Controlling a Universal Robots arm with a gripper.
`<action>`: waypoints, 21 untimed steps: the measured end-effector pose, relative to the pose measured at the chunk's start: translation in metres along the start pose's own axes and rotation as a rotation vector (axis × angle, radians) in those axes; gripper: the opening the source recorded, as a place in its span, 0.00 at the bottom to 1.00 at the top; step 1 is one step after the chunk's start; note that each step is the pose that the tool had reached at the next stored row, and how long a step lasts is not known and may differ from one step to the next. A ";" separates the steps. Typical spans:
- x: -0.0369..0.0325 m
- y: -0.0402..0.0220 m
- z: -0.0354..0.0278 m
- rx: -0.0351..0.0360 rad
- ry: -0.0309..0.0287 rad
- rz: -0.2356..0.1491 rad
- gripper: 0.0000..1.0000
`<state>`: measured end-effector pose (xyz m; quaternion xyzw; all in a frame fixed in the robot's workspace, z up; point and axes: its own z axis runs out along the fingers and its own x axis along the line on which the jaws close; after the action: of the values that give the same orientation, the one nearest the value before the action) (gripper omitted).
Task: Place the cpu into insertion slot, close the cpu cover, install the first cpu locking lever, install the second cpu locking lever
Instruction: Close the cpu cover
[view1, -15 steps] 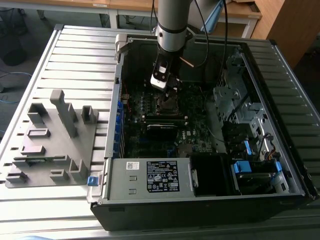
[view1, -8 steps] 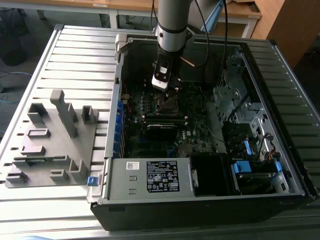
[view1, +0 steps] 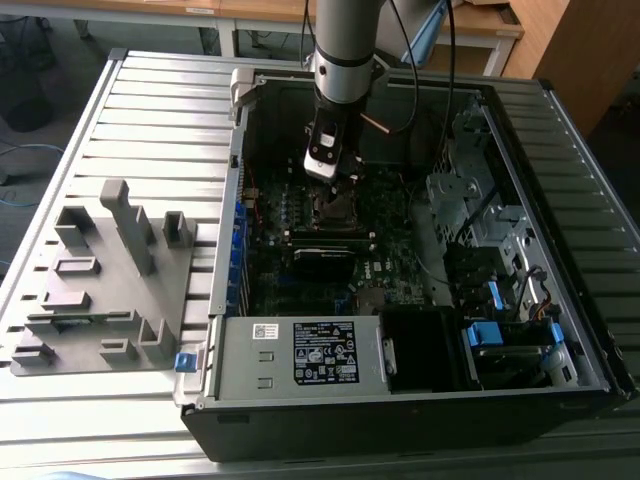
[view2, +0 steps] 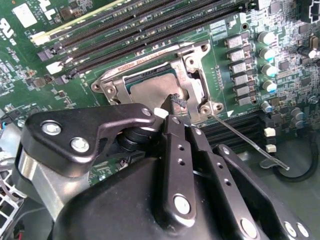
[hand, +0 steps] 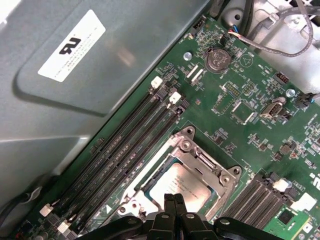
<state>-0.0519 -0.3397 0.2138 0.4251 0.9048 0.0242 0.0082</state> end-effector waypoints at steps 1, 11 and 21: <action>0.0000 0.0000 0.0000 0.0000 0.0001 -0.002 0.11; 0.0000 0.0000 0.0000 0.0000 0.0001 -0.003 0.11; 0.0000 0.0000 0.0000 0.0001 0.0016 -0.032 0.11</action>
<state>-0.0519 -0.3397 0.2138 0.4107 0.9114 0.0244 0.0079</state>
